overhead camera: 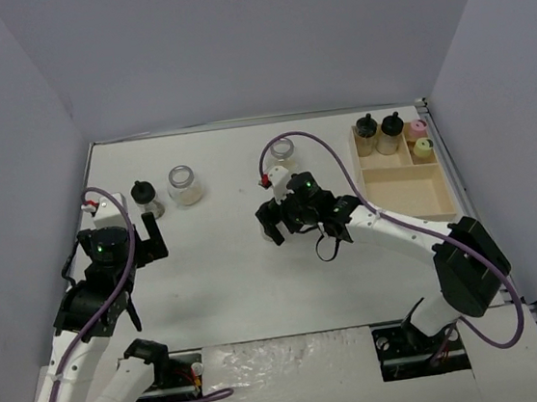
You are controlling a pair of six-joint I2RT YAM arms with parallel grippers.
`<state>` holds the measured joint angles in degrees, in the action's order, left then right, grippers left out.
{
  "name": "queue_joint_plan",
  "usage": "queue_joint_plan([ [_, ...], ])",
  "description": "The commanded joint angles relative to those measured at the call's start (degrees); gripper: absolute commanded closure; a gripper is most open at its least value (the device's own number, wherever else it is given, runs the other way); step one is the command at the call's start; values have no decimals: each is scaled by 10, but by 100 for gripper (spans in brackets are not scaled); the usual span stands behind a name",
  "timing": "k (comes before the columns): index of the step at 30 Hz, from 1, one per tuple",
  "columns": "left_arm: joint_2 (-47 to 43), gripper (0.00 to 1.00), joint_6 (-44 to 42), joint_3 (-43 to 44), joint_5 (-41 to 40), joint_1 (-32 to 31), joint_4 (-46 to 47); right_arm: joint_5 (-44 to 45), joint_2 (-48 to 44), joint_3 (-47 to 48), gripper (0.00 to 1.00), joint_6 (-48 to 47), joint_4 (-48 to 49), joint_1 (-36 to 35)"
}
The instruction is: Organize the condiment bottles
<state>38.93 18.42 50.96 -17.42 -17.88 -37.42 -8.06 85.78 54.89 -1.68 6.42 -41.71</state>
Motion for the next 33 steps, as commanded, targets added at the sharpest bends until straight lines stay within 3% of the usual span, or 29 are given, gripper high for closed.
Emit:
queue_joint_plan([
  [1,-9,3,-21,7,-38,5,49,20,27,41,0,-41,88,3],
  [7,4,3,-26,7,-31,7,47,6,78,53,3,-30,119,5],
  [15,16,3,-30,8,-23,9,48,6,101,57,27,-23,135,5],
  [23,17,3,-31,7,-20,11,48,46,72,42,87,-16,142,17],
  [26,17,3,-30,7,-19,11,47,57,34,38,100,-6,135,36],
  [33,22,3,-29,10,-15,12,44,102,-61,79,100,4,60,168],
])
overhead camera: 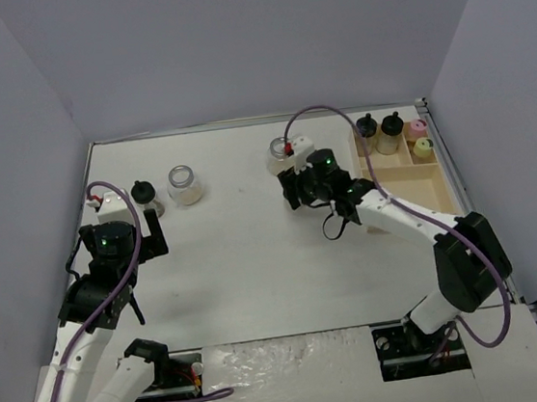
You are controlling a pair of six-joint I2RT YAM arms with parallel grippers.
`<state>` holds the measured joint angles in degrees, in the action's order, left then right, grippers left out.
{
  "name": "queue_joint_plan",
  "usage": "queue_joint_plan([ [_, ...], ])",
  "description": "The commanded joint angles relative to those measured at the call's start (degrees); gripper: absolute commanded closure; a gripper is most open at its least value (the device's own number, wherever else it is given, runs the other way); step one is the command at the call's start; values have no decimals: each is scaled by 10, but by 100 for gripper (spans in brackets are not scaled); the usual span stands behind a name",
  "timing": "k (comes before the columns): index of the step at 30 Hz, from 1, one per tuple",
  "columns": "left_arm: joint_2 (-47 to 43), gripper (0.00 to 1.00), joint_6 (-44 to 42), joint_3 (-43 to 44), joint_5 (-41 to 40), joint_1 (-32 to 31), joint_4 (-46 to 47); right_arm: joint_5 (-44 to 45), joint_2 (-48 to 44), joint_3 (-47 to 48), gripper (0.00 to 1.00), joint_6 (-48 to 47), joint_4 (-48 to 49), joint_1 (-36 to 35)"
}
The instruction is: Organize the condiment bottles
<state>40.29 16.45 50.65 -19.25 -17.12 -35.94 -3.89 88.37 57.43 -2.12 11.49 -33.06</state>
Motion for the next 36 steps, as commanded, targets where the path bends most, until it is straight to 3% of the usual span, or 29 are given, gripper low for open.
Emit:
queue_joint_plan([
  [1,10,3,-9,13,3,6,28,67,-90,63,100,8,0,106],
  [5,14,3,-6,16,3,9,24,68,-82,99,100,20,-15,209],
  [12,14,3,-4,16,12,12,24,58,-20,146,100,70,20,315],
  [20,6,3,-4,17,17,14,22,63,85,209,100,71,25,355],
  [36,1,3,-4,16,21,15,20,116,160,169,100,87,77,376],
])
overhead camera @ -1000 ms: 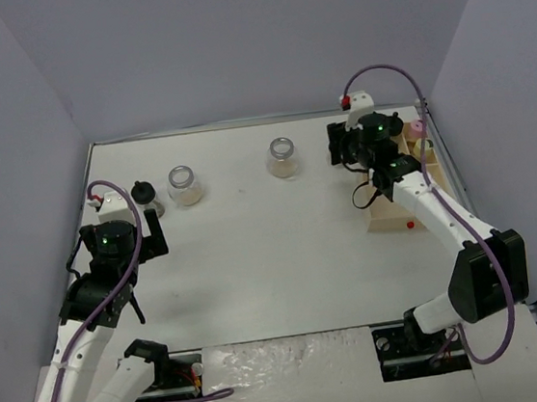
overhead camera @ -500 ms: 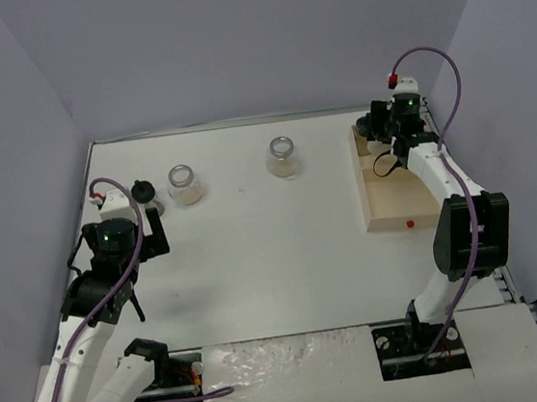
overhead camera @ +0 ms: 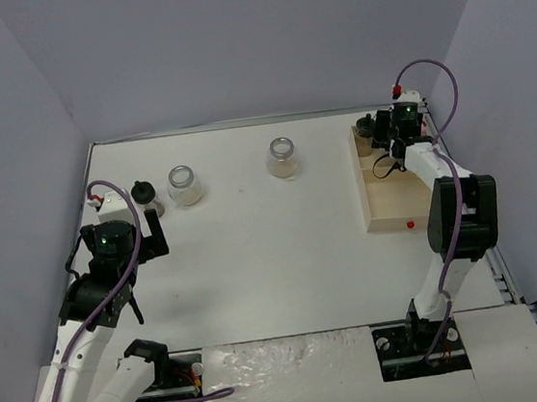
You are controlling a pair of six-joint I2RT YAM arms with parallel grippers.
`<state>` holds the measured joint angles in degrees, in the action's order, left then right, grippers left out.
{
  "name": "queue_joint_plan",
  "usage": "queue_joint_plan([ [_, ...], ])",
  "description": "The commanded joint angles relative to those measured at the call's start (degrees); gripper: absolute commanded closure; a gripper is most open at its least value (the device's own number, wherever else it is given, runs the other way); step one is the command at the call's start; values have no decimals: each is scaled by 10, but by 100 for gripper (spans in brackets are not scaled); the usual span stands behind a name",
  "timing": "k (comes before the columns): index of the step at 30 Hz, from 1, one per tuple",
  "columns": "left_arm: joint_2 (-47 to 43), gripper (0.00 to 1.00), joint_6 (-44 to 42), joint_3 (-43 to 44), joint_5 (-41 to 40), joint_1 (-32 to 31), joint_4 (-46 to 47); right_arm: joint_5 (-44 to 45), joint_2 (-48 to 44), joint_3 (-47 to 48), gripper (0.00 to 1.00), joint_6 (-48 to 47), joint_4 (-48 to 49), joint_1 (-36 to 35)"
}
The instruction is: Organize the condiment bottles
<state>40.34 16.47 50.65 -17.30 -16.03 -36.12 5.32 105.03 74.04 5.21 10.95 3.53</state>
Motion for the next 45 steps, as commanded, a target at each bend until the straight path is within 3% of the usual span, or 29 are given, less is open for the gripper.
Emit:
queue_joint_plan([
  [1,0,3,-4,16,2,4,22,23,-3,1,100,14,83,12],
  [13,3,3,-4,16,2,5,22,59,6,-20,100,21,95,14],
  [15,4,3,-4,16,3,5,22,67,7,-21,96,21,94,14],
  [17,5,3,-4,16,3,5,22,68,10,-22,88,21,93,15],
  [22,8,3,-4,16,4,5,22,53,5,-26,41,27,91,15],
  [26,12,3,-5,16,5,5,21,41,-24,-32,24,35,87,14],
  [37,36,3,4,20,9,6,24,-34,-182,-52,0,66,20,11],
  [45,156,3,41,85,61,59,43,-198,-399,-103,0,106,-63,-6],
])
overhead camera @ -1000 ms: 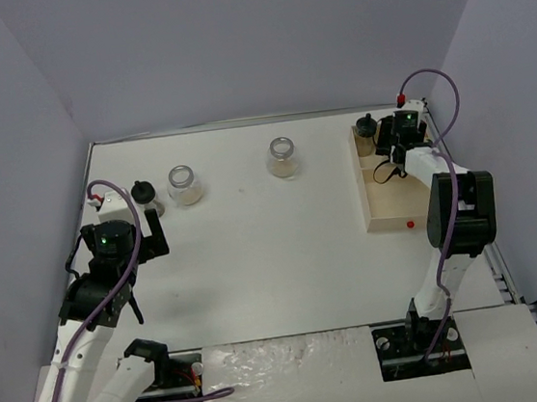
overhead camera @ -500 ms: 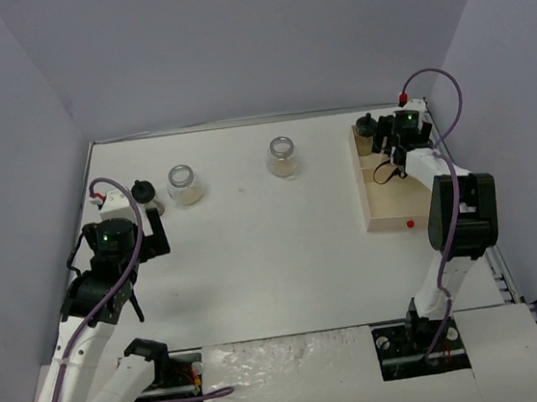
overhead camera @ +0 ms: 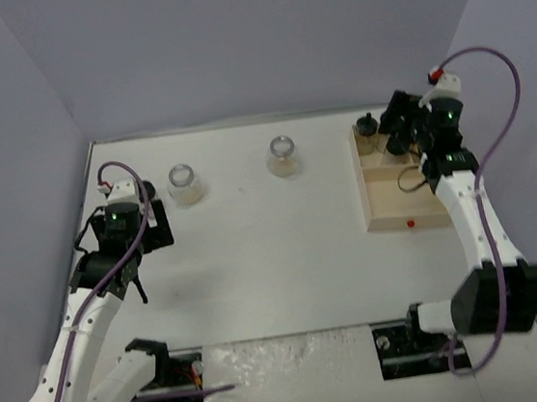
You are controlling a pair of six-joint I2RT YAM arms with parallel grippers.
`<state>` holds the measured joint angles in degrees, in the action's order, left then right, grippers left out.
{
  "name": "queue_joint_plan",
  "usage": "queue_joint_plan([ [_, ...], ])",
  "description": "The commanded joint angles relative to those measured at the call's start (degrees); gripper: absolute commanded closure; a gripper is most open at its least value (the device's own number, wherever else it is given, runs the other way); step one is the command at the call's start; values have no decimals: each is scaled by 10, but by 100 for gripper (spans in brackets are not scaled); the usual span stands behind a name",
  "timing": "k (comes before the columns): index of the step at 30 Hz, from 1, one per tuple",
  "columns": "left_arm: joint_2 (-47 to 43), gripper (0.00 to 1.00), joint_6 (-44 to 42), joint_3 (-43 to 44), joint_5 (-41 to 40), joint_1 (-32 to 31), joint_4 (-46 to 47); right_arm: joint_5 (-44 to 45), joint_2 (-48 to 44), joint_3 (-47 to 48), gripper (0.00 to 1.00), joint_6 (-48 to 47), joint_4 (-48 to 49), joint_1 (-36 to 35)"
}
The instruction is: Organize the condiment bottles
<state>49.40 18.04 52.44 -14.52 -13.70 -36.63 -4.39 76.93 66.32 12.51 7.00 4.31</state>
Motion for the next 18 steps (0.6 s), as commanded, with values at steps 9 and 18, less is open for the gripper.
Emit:
queue_joint_plan([
  [9,289,3,48,192,107,124,103,-179,-315,-132,0,73,-39,-23],
  [18,463,3,42,308,81,135,107,-232,-353,-157,0,92,-48,-34],
])
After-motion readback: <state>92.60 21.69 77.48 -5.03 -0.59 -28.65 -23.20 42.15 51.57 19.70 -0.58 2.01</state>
